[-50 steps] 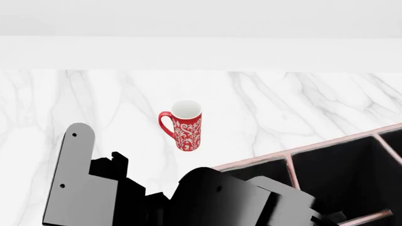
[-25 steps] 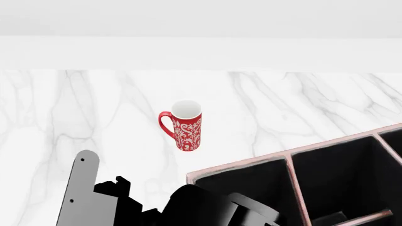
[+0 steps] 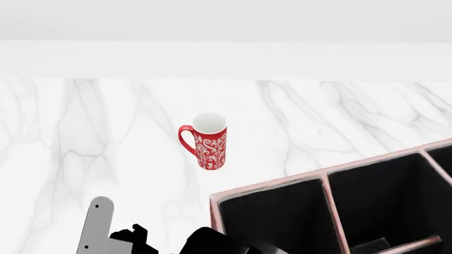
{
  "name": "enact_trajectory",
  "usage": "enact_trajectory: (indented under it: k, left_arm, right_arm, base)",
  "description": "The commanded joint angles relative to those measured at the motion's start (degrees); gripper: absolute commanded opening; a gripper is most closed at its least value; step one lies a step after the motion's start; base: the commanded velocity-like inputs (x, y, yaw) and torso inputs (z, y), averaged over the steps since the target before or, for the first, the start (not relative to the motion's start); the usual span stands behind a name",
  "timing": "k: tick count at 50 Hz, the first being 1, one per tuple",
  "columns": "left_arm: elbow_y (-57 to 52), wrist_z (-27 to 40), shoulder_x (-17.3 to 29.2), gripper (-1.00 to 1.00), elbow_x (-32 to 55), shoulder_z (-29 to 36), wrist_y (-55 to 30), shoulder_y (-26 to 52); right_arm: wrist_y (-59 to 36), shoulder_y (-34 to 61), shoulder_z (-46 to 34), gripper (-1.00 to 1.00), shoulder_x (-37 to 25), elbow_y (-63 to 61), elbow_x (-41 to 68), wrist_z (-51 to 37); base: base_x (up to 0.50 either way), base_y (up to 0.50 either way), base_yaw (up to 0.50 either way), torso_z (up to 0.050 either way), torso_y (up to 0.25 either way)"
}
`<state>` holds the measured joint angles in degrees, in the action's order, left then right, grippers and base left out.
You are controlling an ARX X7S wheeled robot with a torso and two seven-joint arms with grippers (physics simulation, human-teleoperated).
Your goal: Pick up the book and place it in the right compartment of the caddy.
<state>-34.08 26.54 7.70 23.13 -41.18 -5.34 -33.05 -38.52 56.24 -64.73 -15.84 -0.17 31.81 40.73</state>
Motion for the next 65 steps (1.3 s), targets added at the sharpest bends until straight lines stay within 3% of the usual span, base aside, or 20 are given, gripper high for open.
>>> enact_trajectory:
  k: [1, 30, 31, 51, 65]
  left_arm:
    - [0.0, 0.3, 0.3, 1.0, -0.2, 0.5, -0.1, 0.0]
    - [-0.8, 0.9, 0.6, 1.0, 0.0, 0.6, -0.2, -0.7]
    - [-0.8, 0.9, 0.6, 1.0, 0.0, 0.6, -0.2, -0.7]
    - [-0.8, 1.1, 0.9, 1.0, 0.2, 0.9, -0.2, -0.8]
    - [-0.1, 1.0, 0.9, 1.0, 0.0, 1.3, 0.2, -0.7]
  right_arm:
    - [3.3, -1.9, -2.0, 1.0, 1.3, 5.0, -1.7, 1.3]
    - [7.1, -4.1, -3.9, 1.0, 2.2, 10.0, -3.3, 2.1]
    - [7.1, -4.1, -3.9, -1.0, 2.3, 10.1, -3.4, 2.0]
    - [8.0, -4.4, -1.1, -1.0, 2.6, 9.4, -2.7, -1.6]
    - [0.1, -0.9, 4.7, -1.0, 0.5, -0.7, 2.8, -7.0]
  base:
    - [0.0, 0.0, 0.0, 0.0, 0.0]
    - [0.0, 0.0, 0.0, 0.0, 0.0]
    - [0.0, 0.0, 0.0, 0.0, 0.0]
    - [0.0, 0.0, 0.0, 0.0, 0.0]
    - [0.0, 0.0, 0.0, 0.0, 0.0]
